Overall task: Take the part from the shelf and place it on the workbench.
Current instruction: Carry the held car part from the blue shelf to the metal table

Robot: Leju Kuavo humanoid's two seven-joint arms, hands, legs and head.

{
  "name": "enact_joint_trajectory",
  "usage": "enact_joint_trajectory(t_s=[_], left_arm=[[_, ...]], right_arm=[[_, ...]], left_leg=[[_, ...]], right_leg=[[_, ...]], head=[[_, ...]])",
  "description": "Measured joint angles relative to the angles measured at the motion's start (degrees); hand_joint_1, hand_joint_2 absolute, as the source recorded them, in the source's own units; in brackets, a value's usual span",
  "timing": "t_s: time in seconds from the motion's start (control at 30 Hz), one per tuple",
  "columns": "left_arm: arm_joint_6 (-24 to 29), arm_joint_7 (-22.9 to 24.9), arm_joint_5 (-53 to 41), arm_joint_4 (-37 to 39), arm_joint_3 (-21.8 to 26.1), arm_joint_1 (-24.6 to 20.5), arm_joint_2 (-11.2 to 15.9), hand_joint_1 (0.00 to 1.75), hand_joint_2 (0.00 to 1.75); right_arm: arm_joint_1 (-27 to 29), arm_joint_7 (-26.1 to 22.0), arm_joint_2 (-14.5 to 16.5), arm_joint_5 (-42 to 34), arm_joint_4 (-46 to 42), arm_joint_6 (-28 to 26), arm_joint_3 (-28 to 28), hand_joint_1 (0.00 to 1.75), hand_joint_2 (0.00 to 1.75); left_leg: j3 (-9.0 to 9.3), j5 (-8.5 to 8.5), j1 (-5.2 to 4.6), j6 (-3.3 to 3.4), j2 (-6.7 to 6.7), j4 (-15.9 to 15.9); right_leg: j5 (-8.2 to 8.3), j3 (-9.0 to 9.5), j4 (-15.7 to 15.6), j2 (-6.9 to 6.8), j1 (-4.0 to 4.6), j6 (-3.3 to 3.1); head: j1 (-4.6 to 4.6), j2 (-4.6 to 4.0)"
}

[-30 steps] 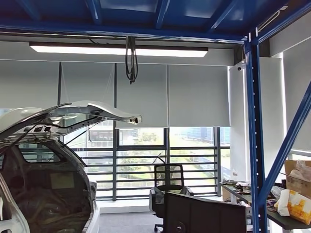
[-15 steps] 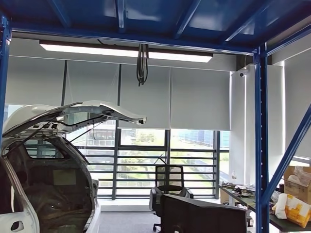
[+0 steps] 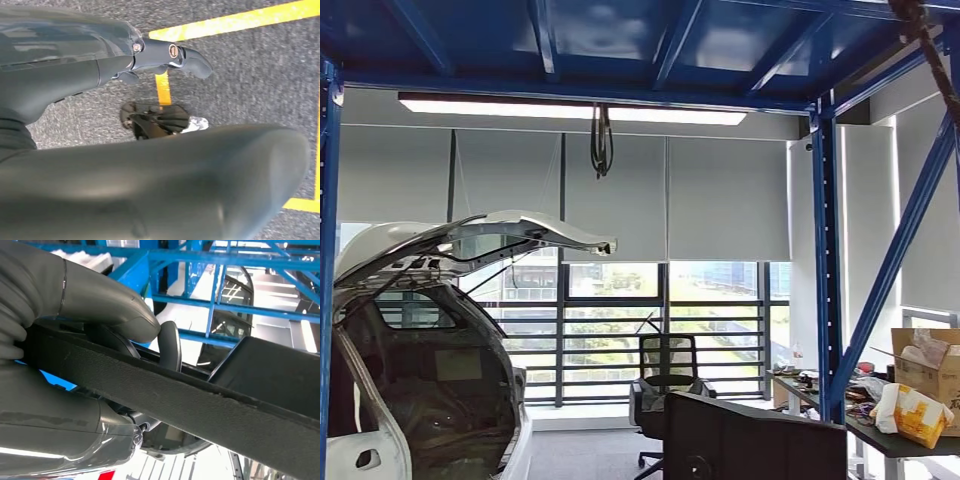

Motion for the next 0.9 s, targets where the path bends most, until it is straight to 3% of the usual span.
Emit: enact_joint_trajectory(t_s=[0.03,0.1,0.17,0.23,0.27,0.33,0.4,0.43,0.47,0.5,0.57,0.63,0.67,0.73,0.77,0.83,0.9], left_arm=[[0.0,0.0,0.0,0.0,0.0,0.0,0.0,0.00,1.75],[0.0,0.0,-0.1,0.0,0.0,-0.2,0.1,0.00,1.75],[0.1,0.0,-0.2,0.0,0.0,-0.2,0.1,0.00,1.75],[0.1,0.0,-0.3,0.0,0.0,-0.2,0.1,0.00,1.75],[0.1,0.0,-0.3,0.0,0.0,-0.2,0.1,0.00,1.75],[0.1,0.0,-0.3,0.0,0.0,-0.2,0.2,0.00,1.75],[0.1,0.0,-0.3,0.0,0.0,-0.2,0.2,0.00,1.75],[0.1,0.0,-0.3,0.0,0.0,-0.2,0.2,0.00,1.75],[0.1,0.0,-0.4,0.0,0.0,-0.2,0.2,0.00,1.75],[0.1,0.0,-0.4,0.0,0.0,-0.3,0.2,0.00,1.75],[0.1,0.0,-0.5,0.0,0.0,-0.3,0.2,0.00,1.75],[0.1,0.0,-0.5,0.0,0.0,-0.3,0.1,0.00,1.75],[0.1,0.0,-0.5,0.0,0.0,-0.3,0.1,0.00,1.75],[0.1,0.1,-0.6,0.0,0.0,-0.2,0.1,0.00,1.75],[0.1,0.5,-0.6,0.0,0.0,-0.2,0.1,0.00,1.75],[0.3,2.1,-0.6,0.0,0.0,-0.1,0.2,0.00,1.75],[0.7,5.0,-0.6,0.0,0.0,0.0,0.4,0.00,1.75]], right_arm=[[0.0,-0.3,0.0,0.2,0.0,0.0,0.0,1.75,1.75],[0.0,-1.0,0.0,0.7,-0.2,0.0,0.0,1.75,1.75],[0.0,-1.3,0.0,1.0,-0.4,0.0,-0.1,1.75,1.75],[0.0,-1.5,0.0,1.1,-0.4,0.0,-0.1,1.75,1.75],[0.0,-1.6,0.0,1.2,-0.4,0.1,-0.1,1.75,1.75],[0.1,-1.6,0.0,1.2,-0.4,0.1,-0.1,1.75,1.75],[0.1,-1.6,0.0,1.2,-0.4,0.2,-0.1,1.75,1.75],[0.1,-1.6,0.0,1.3,-0.4,0.2,-0.1,1.75,1.75],[0.1,-1.7,0.0,1.3,-0.4,0.2,-0.1,1.75,1.75],[0.1,-1.9,0.0,1.4,-0.4,0.3,-0.1,1.75,1.75],[0.0,-2.4,0.0,1.7,-0.5,0.5,-0.1,1.75,1.75],[-0.3,-2.8,0.0,1.8,-0.7,0.9,-0.1,1.75,1.75],[-0.4,-2.9,0.0,1.8,-0.8,1.1,-0.1,1.75,1.75],[-0.5,-3.3,0.0,1.6,-0.9,1.6,-0.1,1.75,1.75],[-0.5,-3.4,0.1,1.3,-0.9,1.9,-0.1,1.75,1.75],[-0.6,-3.9,0.2,0.5,-0.8,2.4,-0.2,1.75,1.75],[-0.6,-4.4,0.5,-0.4,-0.8,2.9,-0.4,1.75,1.75]], left_leg=[[2.57,1.58,0.17,-0.15,0.00,-3.4],[7.59,2.25,0.29,-0.06,-0.17,-11.1],[9.34,1.24,0.09,0.56,-0.39,-14.6],[8.63,1.59,-0.05,1.67,-0.29,-14.7],[8.11,2.11,-0.06,2.31,-0.16,-14.7],[6.79,3.35,-0.10,3.38,0.12,-14.7],[5.29,4.56,-0.42,3.81,0.25,-14.7],[4.53,5.13,-0.60,3.89,0.32,-14.6],[3.76,5.68,-0.79,3.94,0.37,-14.5],[3.04,6.21,-0.96,3.95,0.39,-14.4],[1.96,7.15,-1.28,3.87,0.34,-14.3],[1.29,8.09,-1.46,3.47,0.29,-14.2],[0.99,8.56,-1.41,3.15,0.29,-14.3],[0.38,9.17,-1.21,2.47,0.32,-14.3],[0.03,8.63,-1.14,2.16,0.30,-14.0],[-1.29,4.73,-1.01,1.59,0.22,-10.5],[-3.43,-0.20,-0.82,1.06,0.19,-3.1]], right_leg=[[0.29,-0.86,0.5,0.01,-0.08,0.25],[0.75,-2.44,1.8,0.04,-0.05,0.87],[1.45,-3.39,2.6,0.03,0.04,1.60],[1.87,-3.93,2.7,0.08,-0.12,2.36],[0.79,-4.33,3.5,0.15,-0.24,2.67],[-4.24,-5.75,8.1,0.27,-0.43,3.08],[-9.08,-7.23,15.6,0.29,-0.46,3.31],[-9.73,-7.28,18.2,0.30,-0.45,3.32],[-9.16,-6.48,19.2,0.31,-0.43,3.23],[-7.75,-4.70,17.9,0.33,-0.36,2.99],[-5.37,1.28,10.5,0.41,0.01,2.07],[-5.44,6.57,2.4,0.45,0.51,1.16],[-5.78,7.78,0.2,0.46,0.76,0.89],[-5.53,7.66,-1.2,0.43,0.86,0.44],[-5.10,7.34,-1.5,0.41,0.79,0.08],[-4.03,6.40,-1.7,0.37,0.56,-0.65],[-3.10,5.08,-1.5,0.59,0.59,-0.92]], head=[[0.01,0.00],[0.01,0.00],[-0.01,0.00],[-0.02,0.00],[-0.02,0.01],[-0.02,0.01],[-0.02,0.01],[-0.02,0.01],[-0.02,0.01],[-0.02,0.00],[-0.01,0.00],[0.01,0.01],[0.02,0.02],[0.02,0.04],[0.03,0.05],[0.03,0.03],[0.03,0.02]])
